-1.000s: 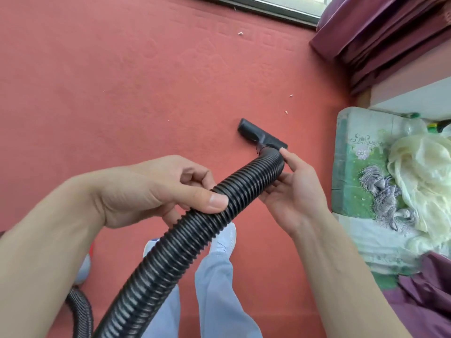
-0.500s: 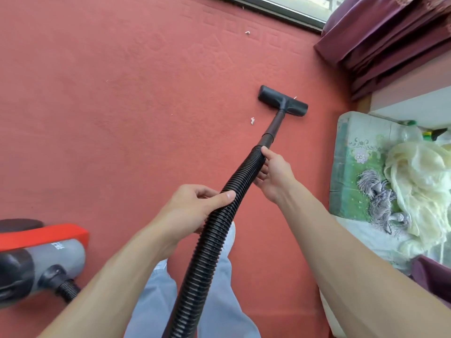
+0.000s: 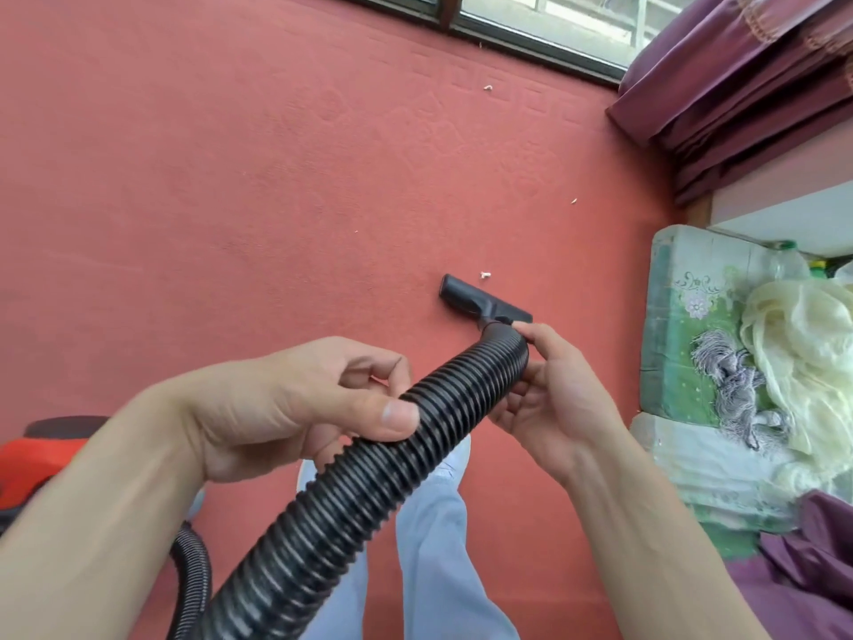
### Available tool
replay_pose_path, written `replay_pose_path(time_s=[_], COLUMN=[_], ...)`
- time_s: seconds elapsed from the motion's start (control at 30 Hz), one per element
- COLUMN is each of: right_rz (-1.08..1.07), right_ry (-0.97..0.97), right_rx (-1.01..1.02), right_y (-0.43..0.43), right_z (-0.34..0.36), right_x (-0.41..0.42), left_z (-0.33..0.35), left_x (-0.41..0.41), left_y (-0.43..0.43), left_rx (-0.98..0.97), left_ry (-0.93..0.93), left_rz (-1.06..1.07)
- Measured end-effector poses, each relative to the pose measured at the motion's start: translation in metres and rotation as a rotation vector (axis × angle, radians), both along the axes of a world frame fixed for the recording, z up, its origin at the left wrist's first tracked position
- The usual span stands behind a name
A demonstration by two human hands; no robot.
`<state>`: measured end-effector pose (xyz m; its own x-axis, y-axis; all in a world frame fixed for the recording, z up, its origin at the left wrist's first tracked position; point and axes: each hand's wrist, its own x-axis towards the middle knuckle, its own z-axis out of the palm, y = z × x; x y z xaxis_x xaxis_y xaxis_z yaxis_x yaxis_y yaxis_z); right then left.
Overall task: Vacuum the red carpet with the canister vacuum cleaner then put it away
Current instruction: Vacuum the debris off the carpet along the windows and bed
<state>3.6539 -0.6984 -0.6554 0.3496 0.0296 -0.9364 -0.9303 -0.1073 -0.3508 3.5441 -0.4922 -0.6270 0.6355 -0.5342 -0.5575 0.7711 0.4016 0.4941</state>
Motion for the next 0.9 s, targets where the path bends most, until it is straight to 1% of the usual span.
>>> replay_pose_path(time_s=[0.1,0.2,0.33,0.4,0.47,0.57,0.67,0.73,0.8,0.9], right_rz=[-0.022,-0.068,-0.094,-0.059,-0.008,0.024,-0.049,-0.119,-0.234,-0.381], right_ry=[-0.001,-0.056,-0.134,-0.131,-0.095,-0.073,-0.091,-0.114,-0.153,-0.139], right_rx=[-0.017,-0.029,-0.087,-0.116,-0.113,-0.092,-0.075,-0.053,-0.032,0.016], right_y=[0.000,0.002,0.002,-0.002,-0.007,-0.012,-0.020,-0.030,-0.041,-0.058], right_z=[-0.010,-0.029,-0.065,-0.083,-0.098,-0.105,-0.098,-0.090,-0.076,-0.050], right_x=[-0.005,-0.002,0.008,0.015,0.023,0.029,0.025,0.019,0.014,0.008], left_z=[0.001,-0.001,-0.013,-0.023,-0.029,-0.033,-0.029,-0.024,-0.016,-0.005], left_x=[-0.005,-0.006,-0.004,-0.004,-0.004,-0.007,-0.008,-0.006,-0.001,0.006], left_y=[-0.004,-0.015,-0.041,-0.057,-0.071,-0.081,-0.083,-0.081,-0.079,-0.079], left_rx=[0.031,0.095,0.316,0.424,0.479,0.484,0.451,0.405,0.362,0.309], left_ry=[0.022,0.080,0.181,0.247,0.300,0.343,0.334,0.286,0.227,0.151], left_rz=[0.001,0.042,0.078,0.133,0.206,0.274,0.275,0.203,0.113,0.021])
